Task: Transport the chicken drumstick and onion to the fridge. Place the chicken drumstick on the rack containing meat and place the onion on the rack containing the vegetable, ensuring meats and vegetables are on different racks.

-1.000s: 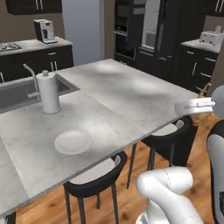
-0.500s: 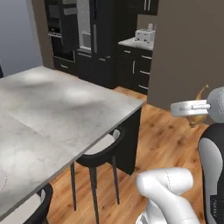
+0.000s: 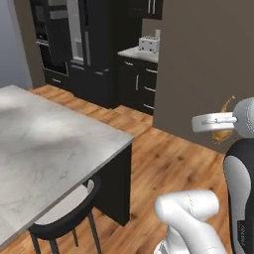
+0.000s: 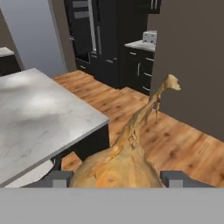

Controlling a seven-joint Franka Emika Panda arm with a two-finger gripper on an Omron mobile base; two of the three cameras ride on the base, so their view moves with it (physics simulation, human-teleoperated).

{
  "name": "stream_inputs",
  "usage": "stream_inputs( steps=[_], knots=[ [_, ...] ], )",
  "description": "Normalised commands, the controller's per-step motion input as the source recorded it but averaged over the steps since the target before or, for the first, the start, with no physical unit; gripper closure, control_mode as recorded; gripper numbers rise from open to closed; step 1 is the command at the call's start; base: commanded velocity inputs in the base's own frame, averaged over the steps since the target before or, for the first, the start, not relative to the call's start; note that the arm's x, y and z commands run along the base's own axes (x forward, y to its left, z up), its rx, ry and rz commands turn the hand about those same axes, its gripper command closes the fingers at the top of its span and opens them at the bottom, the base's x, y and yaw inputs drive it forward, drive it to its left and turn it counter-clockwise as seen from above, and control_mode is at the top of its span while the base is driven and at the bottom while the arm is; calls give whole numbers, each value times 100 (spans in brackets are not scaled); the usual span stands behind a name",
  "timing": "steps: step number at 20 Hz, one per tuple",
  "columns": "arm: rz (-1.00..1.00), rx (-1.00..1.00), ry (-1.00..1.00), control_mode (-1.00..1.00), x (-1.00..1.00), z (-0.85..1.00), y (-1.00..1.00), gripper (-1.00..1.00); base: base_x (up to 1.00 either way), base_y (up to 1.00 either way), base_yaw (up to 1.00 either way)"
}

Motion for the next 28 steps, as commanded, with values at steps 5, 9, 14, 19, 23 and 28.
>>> stream_inputs(
  steps=[5, 9, 14, 19, 23, 28],
  knots=[
    [0, 0, 0, 100, 0, 0, 0, 100, 94, -100, 0],
    [0, 0, 0, 100, 0, 0, 0, 100, 100, -100, 10],
    [0, 0, 0, 100, 0, 0, 0, 100, 100, -93, 23],
    [0, 0, 0, 100, 0, 0, 0, 100, 100, -76, 28],
    [0, 0, 0, 100, 0, 0, 0, 100, 100, -21, 38],
    [0, 0, 0, 100, 0, 0, 0, 100, 100, -8, 44]
  ],
)
